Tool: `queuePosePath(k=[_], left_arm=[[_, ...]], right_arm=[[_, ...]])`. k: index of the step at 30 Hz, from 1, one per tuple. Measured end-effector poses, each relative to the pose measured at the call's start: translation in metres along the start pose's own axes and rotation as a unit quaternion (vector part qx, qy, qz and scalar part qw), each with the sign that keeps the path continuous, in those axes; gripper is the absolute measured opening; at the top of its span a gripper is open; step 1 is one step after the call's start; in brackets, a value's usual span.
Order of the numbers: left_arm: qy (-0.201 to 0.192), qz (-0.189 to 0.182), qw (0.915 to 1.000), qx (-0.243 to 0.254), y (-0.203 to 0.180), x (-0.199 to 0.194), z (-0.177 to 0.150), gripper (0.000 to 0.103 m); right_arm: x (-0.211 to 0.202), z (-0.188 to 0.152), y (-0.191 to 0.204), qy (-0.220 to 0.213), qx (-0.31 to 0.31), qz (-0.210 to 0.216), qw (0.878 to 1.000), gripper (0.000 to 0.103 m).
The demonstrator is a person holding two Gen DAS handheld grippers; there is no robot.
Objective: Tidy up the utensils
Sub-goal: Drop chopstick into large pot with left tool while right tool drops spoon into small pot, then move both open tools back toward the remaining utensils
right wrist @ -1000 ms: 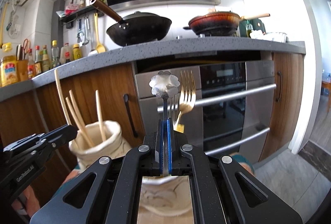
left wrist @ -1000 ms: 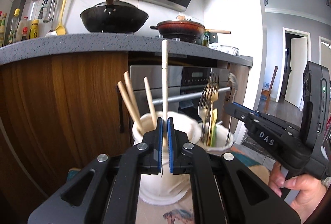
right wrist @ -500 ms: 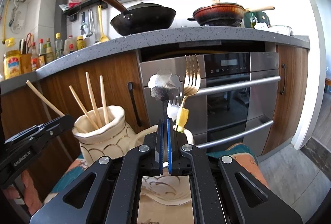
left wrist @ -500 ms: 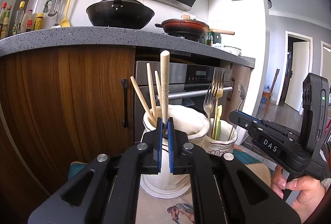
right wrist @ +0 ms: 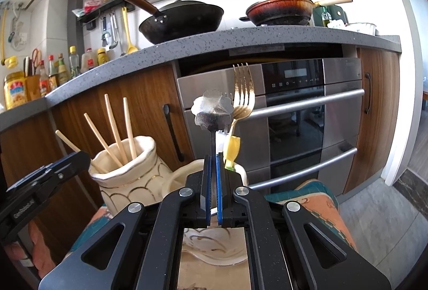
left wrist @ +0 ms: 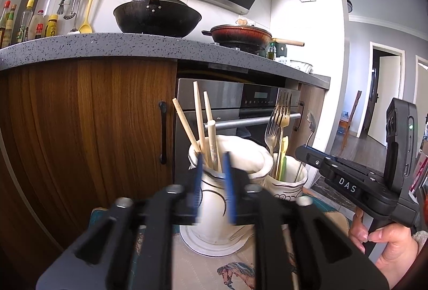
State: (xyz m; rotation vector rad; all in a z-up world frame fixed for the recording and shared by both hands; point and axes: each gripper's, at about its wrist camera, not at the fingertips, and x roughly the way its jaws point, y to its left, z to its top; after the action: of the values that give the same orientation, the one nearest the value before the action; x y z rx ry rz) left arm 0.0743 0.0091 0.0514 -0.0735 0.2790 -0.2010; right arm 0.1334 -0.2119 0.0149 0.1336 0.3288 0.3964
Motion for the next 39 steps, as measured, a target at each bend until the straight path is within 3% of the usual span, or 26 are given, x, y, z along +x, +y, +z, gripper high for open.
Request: queuePosePath(k=[3,6,9,12,20,24,31,34,37,39], left_arm=[[-0.001,-0.002,1.0000,-0.001,0.000,0.000,0.001,0.028],[0.000,-0.001,1.0000,0.002,0.000,0.000,0.001,0.029],[0.002,-0.001,1.0000,0.002,0.000,0.001,0.000,0.029],[0.002,-0.001,1.0000,0.002,0.000,0.000,0.000,0.030],[-0.001,0.001,1.0000,0.001,0.001,-0.002,0.000,0.036],[-0.008,0.002,1.0000,-0.004,0.003,-0.006,0.003,0.040],[-0.008,0.007,0.9999,0.000,0.003,-0.009,0.004,0.041],[-0.007,0.011,0.9999,0.005,0.002,-0.017,0.002,0.054],[-0.005,0.009,0.9999,0.005,0.002,-0.028,-0.003,0.061],[-0.005,0.016,0.9998,0.007,0.001,-0.037,-0.008,0.075]], right_arm=[[0.001,-0.001,-0.003,0.001,0.004,-0.002,1.000,0.005],[0.000,0.001,-0.004,-0.003,0.010,0.000,1.000,0.026],[-0.001,0.002,-0.004,-0.005,0.011,-0.001,1.000,0.028],[-0.002,0.002,-0.005,-0.008,0.014,0.000,1.000,0.041],[-0.013,0.010,-0.012,-0.031,0.024,-0.006,0.999,0.051],[-0.027,0.022,-0.016,-0.056,0.032,-0.012,0.998,0.065],[-0.051,0.039,-0.018,-0.081,0.041,-0.004,0.996,0.068],[-0.066,0.039,-0.014,-0.064,0.035,0.000,0.997,0.072],[-0.078,0.027,-0.008,-0.041,0.020,0.003,0.999,0.079],[-0.082,0.013,-0.004,-0.009,0.010,0.004,1.000,0.080]])
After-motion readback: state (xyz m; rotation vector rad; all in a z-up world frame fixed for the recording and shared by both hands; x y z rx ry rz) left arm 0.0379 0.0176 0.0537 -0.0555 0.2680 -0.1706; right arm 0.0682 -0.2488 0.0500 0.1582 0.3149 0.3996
